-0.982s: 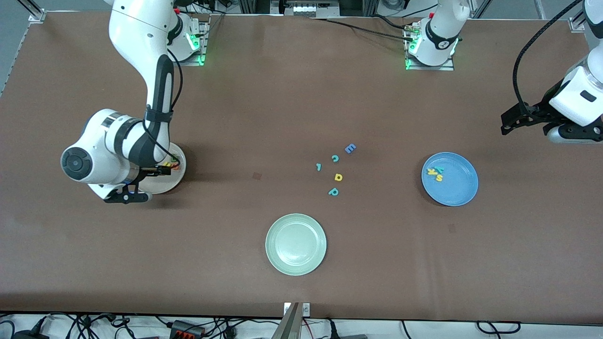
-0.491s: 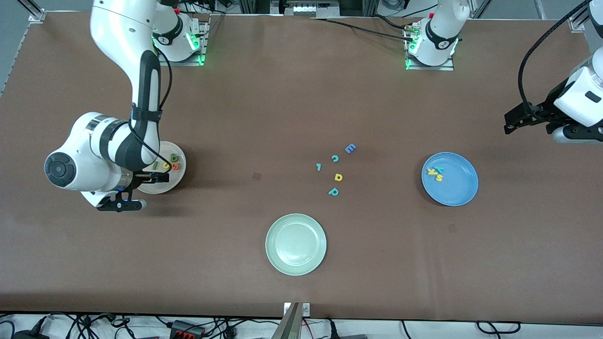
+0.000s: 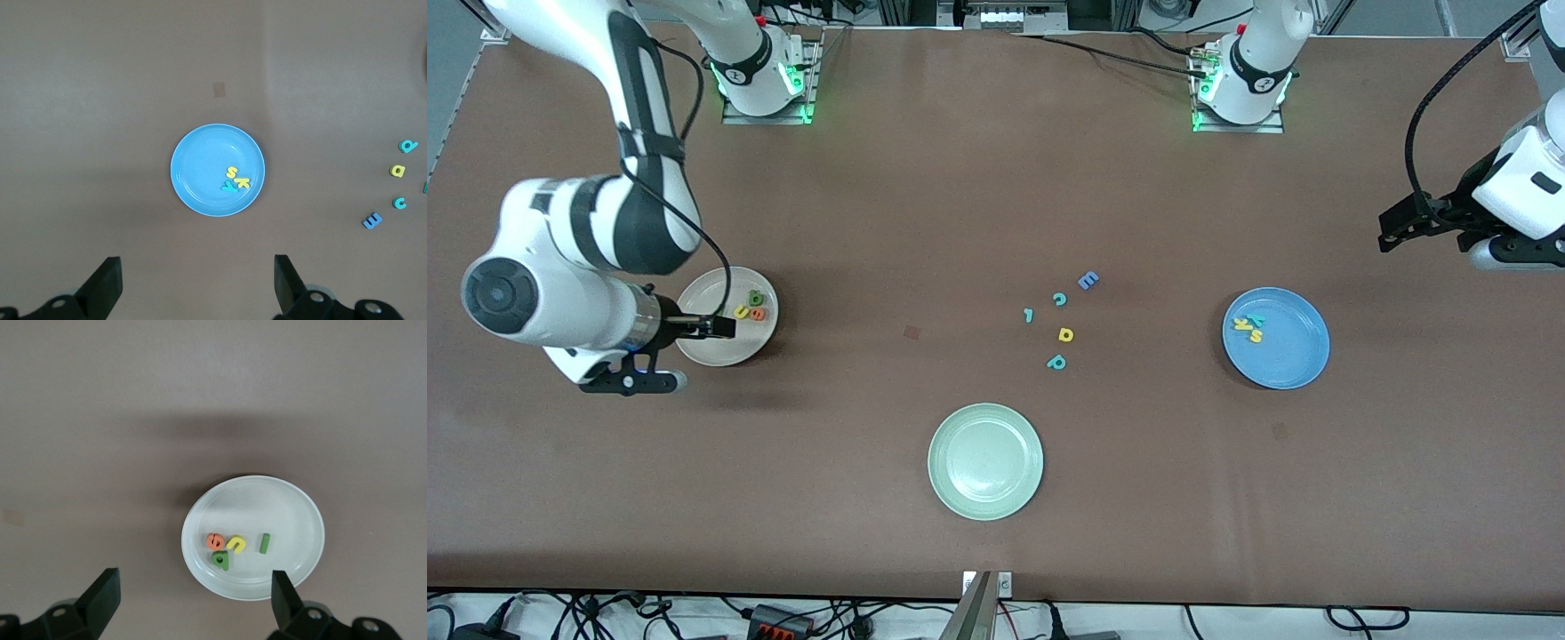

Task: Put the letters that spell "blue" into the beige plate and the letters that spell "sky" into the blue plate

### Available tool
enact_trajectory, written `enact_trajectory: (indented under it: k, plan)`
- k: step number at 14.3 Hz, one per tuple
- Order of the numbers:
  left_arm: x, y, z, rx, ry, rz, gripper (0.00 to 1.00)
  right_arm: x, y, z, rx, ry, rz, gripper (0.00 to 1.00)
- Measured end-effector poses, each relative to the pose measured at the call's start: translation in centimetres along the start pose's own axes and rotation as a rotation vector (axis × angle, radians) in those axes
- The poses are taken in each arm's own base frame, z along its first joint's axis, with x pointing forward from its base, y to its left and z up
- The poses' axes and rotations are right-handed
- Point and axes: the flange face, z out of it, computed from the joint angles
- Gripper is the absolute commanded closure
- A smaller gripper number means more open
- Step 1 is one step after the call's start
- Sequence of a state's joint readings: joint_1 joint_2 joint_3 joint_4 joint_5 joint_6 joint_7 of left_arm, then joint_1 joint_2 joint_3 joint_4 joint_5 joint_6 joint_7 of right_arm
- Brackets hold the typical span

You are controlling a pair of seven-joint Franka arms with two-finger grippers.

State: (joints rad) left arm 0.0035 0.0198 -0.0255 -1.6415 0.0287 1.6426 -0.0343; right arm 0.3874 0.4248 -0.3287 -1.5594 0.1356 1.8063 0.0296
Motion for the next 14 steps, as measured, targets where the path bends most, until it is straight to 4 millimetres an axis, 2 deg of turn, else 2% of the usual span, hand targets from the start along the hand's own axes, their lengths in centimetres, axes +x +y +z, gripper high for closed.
enact_trajectory:
  k: [6,8,12,14]
  plan:
    - [0.0,-0.1,0.0,0.0,-0.003,-0.002,0.0,-1.9,6.1,-9.0,-0.004,0.143,0.034,0.0]
    - [0.0,-0.1,0.0,0.0,-0.003,-0.002,0.0,-2.8,7.8,-11.2,-0.005,0.179,0.054,0.0]
    - [0.0,-0.2,0.1,0.0,-0.003,-0.003,0.0,-5.3,13.3,-15.1,0.016,0.229,0.09,0.0]
    - [0.0,-0.2,0.1,0.0,-0.004,-0.003,0.0,-6.9,13.8,-17.0,0.026,0.21,0.088,0.0]
